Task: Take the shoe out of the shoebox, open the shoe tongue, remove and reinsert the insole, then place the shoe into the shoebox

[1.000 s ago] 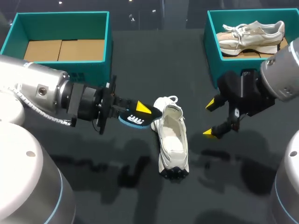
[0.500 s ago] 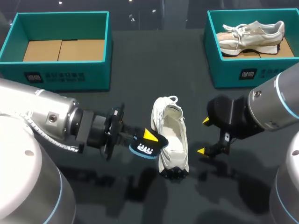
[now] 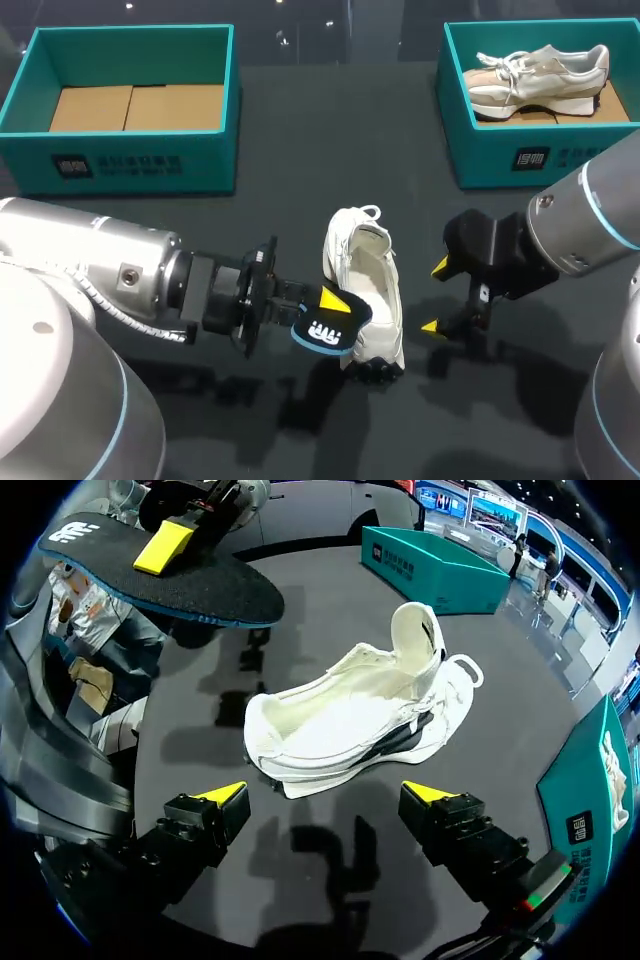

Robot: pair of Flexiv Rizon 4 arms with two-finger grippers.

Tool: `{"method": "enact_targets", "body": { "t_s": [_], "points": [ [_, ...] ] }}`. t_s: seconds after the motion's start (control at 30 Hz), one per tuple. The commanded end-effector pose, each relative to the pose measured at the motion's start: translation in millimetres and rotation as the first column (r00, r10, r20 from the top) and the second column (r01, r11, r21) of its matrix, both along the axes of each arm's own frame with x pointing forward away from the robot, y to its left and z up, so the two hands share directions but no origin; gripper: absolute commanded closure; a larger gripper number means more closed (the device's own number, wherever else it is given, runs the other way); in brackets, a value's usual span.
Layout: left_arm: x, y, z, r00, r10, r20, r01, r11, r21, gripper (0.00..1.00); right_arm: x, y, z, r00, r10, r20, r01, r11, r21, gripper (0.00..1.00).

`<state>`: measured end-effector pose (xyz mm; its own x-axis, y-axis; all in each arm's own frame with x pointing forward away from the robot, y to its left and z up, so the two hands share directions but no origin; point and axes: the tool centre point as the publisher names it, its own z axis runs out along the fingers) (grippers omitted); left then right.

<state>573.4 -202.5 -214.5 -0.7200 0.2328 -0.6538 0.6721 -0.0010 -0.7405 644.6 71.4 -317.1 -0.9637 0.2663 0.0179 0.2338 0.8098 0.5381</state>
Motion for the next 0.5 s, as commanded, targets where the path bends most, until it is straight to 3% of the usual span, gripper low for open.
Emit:
{"method": "enact_targets", "body": {
  "t_s": [0.03,0.3,0.5],
  "points": [
    [3.3,-7,-4,1.0,-0.003,0.0,0.003,1.0,-0.004,1.0,0.8,13,-11,1.0,-0.007,0.012,0.007,1.0,-0.008,0.0],
    [3.3,-7,-4,1.0,-0.003,0.0,0.003,1.0,-0.004,1.0,-0.1,19,-13,1.0,-0.001,-0.003,0.001,0.999,-0.035,0.0],
    [1.0,-19,-11,1.0,-0.02,0.011,0.02,1.0,-0.005,1.0,2.5,25,-24,1.0,0.0,-0.005,-0.001,0.999,-0.041,0.0]
  ]
}}
